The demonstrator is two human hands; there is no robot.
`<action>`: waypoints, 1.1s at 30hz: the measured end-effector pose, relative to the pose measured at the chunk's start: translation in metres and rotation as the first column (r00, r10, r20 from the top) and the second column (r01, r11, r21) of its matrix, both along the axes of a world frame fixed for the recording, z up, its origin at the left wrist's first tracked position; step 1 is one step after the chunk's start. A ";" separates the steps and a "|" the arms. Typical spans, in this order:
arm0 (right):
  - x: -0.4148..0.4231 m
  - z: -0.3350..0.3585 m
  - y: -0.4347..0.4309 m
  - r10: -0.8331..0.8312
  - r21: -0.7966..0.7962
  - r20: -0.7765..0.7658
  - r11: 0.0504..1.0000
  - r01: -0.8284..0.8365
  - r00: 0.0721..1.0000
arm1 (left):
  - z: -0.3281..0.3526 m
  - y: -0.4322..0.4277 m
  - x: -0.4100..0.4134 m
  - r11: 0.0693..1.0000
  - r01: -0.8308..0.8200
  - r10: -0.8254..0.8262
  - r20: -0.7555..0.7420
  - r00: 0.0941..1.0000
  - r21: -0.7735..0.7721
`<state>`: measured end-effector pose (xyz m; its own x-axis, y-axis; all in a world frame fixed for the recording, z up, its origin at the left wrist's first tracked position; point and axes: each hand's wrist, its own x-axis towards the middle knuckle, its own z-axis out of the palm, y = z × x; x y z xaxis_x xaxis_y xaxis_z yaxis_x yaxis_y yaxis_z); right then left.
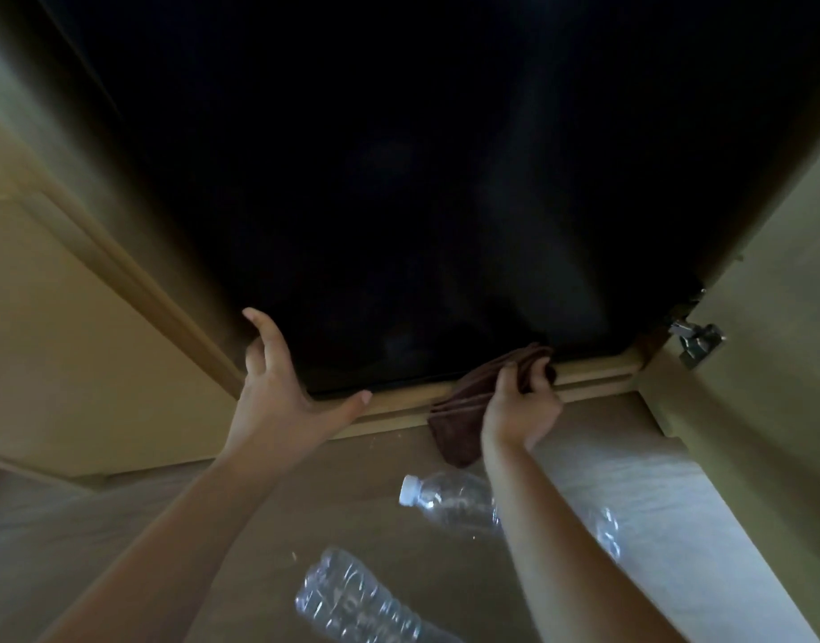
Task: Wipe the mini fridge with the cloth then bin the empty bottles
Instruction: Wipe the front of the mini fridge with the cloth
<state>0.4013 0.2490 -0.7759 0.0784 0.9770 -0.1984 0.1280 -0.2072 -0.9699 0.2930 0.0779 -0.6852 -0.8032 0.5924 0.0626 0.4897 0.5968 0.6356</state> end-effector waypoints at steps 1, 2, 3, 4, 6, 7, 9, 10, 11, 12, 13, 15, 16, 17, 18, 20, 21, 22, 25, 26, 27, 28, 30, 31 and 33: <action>-0.011 0.002 -0.015 0.012 -0.025 -0.020 1.000 -0.012 1.000 | 0.000 -0.001 -0.001 1.000 0.010 -0.010 0.004 1.000 0.002; -0.022 0.004 -0.030 0.024 -0.052 -0.041 0.998 -0.026 0.999 | 0.001 -0.003 -0.001 1.000 0.018 -0.018 0.014 1.000 0.006; -0.030 0.005 -0.042 0.040 -0.072 -0.062 0.996 -0.045 0.997 | 0.001 -0.004 -0.001 1.000 0.024 -0.025 0.028 0.999 0.013; -0.037 0.005 -0.052 0.067 -0.085 -0.080 0.994 -0.074 0.995 | 0.001 -0.004 -0.001 0.999 0.030 -0.030 0.039 0.999 0.018; -0.041 0.002 -0.066 0.127 -0.101 -0.114 0.985 -0.139 0.985 | 0.002 -0.005 -0.001 0.999 0.034 -0.035 0.048 0.998 0.016; -0.039 0.000 -0.068 0.146 -0.103 -0.125 0.982 -0.159 0.981 | 0.002 -0.006 -0.002 0.999 0.036 -0.036 0.045 0.998 0.012; -0.030 -0.001 -0.061 0.141 -0.068 -0.117 0.986 -0.150 0.983 | 0.003 -0.007 -0.003 0.999 0.045 -0.045 0.047 0.998 0.010; -0.023 -0.001 -0.050 0.107 -0.036 -0.099 0.993 -0.111 0.989 | 0.004 -0.008 -0.003 0.999 0.052 -0.052 0.054 0.997 0.011; -0.016 0.000 -0.034 0.050 -0.002 -0.081 0.999 -0.050 0.995 | 0.005 -0.009 -0.003 0.998 0.060 -0.061 0.062 0.996 0.010; -0.009 0.000 -0.017 -0.016 0.022 -0.071 1.000 0.018 0.997 | 0.006 -0.009 -0.004 0.998 0.068 -0.069 0.068 0.995 0.009; -0.002 0.002 0.000 -0.072 0.033 -0.069 0.997 0.074 0.995 | 0.007 -0.010 -0.004 0.997 0.074 -0.074 0.074 0.994 0.006; 0.010 0.005 0.021 -0.114 0.030 -0.072 0.993 0.116 0.991 | 0.008 -0.011 -0.004 0.997 0.078 -0.078 0.089 0.993 -0.002; 0.012 0.004 0.025 -0.113 0.034 -0.072 0.993 0.115 0.991 | 0.008 -0.012 -0.004 0.997 0.081 -0.080 0.095 0.992 -0.006; 0.011 0.005 0.023 -0.111 0.040 -0.069 0.993 0.114 0.991 | 0.008 -0.012 -0.004 0.996 0.087 -0.086 0.094 0.992 -0.007; 0.006 0.006 0.018 -0.113 0.039 -0.057 0.993 0.115 0.992 | 0.008 -0.012 -0.005 0.996 0.092 -0.091 0.088 0.992 -0.006; -0.011 0.008 -0.003 -0.121 0.007 -0.053 0.993 0.122 0.991 | 0.008 -0.013 -0.006 0.996 0.094 -0.094 0.080 0.992 -0.001; -0.021 0.010 -0.017 -0.105 -0.008 -0.060 0.994 0.105 0.993 | 0.008 -0.014 -0.006 0.996 0.093 -0.093 0.083 0.992 0.008; -0.030 0.013 -0.032 -0.072 -0.020 -0.073 0.997 0.071 0.995 | 0.007 -0.014 -0.005 0.995 0.095 -0.096 0.079 0.992 0.021; -0.046 0.013 -0.065 0.047 -0.113 -0.137 0.992 -0.063 0.989 | 0.006 -0.014 -0.005 0.995 0.101 -0.102 0.041 0.994 0.020; -0.047 0.010 -0.068 0.071 -0.129 -0.152 0.988 -0.091 0.986 | 0.006 -0.015 -0.006 0.995 0.102 -0.102 0.031 0.994 0.009; -0.044 0.009 -0.067 0.085 -0.119 -0.166 0.987 -0.106 0.982 | 0.007 -0.016 -0.007 0.994 0.105 -0.105 0.026 0.994 -0.003; -0.038 0.008 -0.062 0.094 -0.084 -0.171 0.990 -0.109 0.981 | 0.008 -0.017 -0.008 0.994 0.113 -0.112 0.029 0.993 -0.012; -0.022 0.009 -0.042 0.055 0.022 -0.138 0.998 -0.052 0.989 | 0.010 -0.019 -0.009 0.991 0.132 -0.131 0.058 0.990 -0.016; -0.014 0.010 -0.027 -0.001 0.062 -0.115 0.998 0.008 0.993 | 0.011 -0.021 -0.010 0.990 0.140 -0.139 0.080 0.987 -0.009; -0.001 0.014 0.004 -0.105 0.099 -0.097 0.988 0.114 0.990 | 0.013 -0.023 -0.011 0.989 0.147 -0.147 0.123 0.981 0.013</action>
<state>0.4008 0.2529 -0.7622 0.1721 0.9792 -0.1072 0.0197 -0.1122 -0.9935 0.2823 0.0550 -0.6725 -0.7091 0.7045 -0.0288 0.4900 0.5218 0.6983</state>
